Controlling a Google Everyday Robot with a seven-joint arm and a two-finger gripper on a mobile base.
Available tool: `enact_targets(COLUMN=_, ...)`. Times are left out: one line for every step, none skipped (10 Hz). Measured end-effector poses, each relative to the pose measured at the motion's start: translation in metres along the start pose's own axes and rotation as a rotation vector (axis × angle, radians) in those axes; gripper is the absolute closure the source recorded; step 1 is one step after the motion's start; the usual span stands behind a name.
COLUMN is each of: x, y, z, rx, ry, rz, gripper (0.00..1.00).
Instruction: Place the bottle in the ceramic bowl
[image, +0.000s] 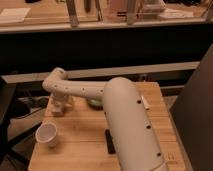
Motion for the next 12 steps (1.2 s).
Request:
enact_targets(x=0.001, y=0.001, z=0.003, rx=0.003, ry=-0.003, rz=0.001, gripper=0.2)
enact_targets(x=0.003, y=0.002, z=0.006, rx=0.004, ry=-0.004, rz=0.003, gripper=0.2)
enact_targets(x=0.005, y=0.002, z=0.009, rx=0.006, ry=-0.005, rz=0.005, gripper=0.2)
enact_targets(x=0.005, y=0.002, z=0.01, rx=0.008, ry=-0.006, rz=0.006, gripper=0.2)
enact_targets(x=0.006, y=0.002, z=0.01, rx=0.01, ry=-0.008, rz=0.005, gripper=0.2)
enact_targets(x=0.01, y=0.002, z=0.01, rx=0.012, ry=-0.007, rz=0.004, gripper=0.2)
enact_targets(x=0.012, y=0.003, z=0.011, rx=0.011, ry=-0.008, rz=0.006, gripper=0.2)
enact_targets(x=0.012, y=0.003, z=0.013, rx=0.012, ry=-0.01, rz=0.007, gripper=0.2)
enact_targets(x=0.013, y=0.002, z=0.015, rx=0.013, ry=-0.01, rz=0.006, gripper=0.2)
enact_targets(x=0.014, y=0.0, z=0.015, rx=0.016, ry=-0.01, rz=0.007, gripper=0.2)
enact_targets(x=0.015, y=0.0, z=0.016, rx=0.016, ry=-0.01, rz=0.006, gripper=0.2)
enact_targets(x=0.016, y=0.0, z=0.018, rx=0.018, ry=-0.011, rz=0.007, gripper=0.2)
